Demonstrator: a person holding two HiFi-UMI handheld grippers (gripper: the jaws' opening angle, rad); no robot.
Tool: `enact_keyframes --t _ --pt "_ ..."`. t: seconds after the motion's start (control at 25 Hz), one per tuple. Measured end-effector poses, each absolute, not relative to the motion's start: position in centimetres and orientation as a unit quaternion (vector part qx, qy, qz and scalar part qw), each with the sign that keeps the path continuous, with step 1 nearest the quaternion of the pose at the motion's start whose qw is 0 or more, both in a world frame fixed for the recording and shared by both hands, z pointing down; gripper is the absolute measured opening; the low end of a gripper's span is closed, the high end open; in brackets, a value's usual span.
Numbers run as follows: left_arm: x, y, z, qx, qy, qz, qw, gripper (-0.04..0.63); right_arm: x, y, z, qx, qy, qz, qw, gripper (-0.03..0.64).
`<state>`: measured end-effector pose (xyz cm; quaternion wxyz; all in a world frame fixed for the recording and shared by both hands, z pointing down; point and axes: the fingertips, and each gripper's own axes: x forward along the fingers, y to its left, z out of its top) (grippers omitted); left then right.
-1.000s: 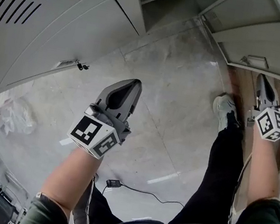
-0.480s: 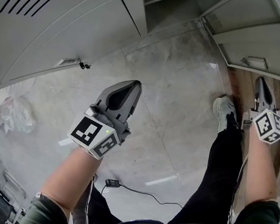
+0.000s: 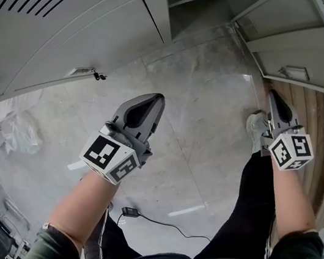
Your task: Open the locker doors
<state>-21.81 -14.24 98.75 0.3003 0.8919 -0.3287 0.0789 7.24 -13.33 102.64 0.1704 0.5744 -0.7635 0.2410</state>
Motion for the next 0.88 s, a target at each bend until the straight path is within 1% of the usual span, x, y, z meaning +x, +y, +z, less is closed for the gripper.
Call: enact_keyframes --t 0.4,0.6,0.76,0.88 --pt "-22.7 -14.7 97.7 0.891 -0.339 0.068 0.295 -0.002 -0.7 -14.8 101.3 0.504 -0.816 0.233 0.160 0.038" --pt "-23.1 -14.2 97.3 0.889 -0.340 0.072 0.298 -0.002 -3.4 -14.9 100.0 0.480 -0.833 0.232 0.148 0.037" --pt "-22.7 -13.5 95.0 0.890 -0.337 0.074 0.299 -0.002 -4.6 -14.8 96.9 0.471 -0.840 0.231 0.137 0.037" --pt "-21.7 -13.7 90.7 0.896 -0.325 0.068 0.294 -0.002 -5.2 -15.2 92.4 0.477 -0.841 0.226 0.122 0.037"
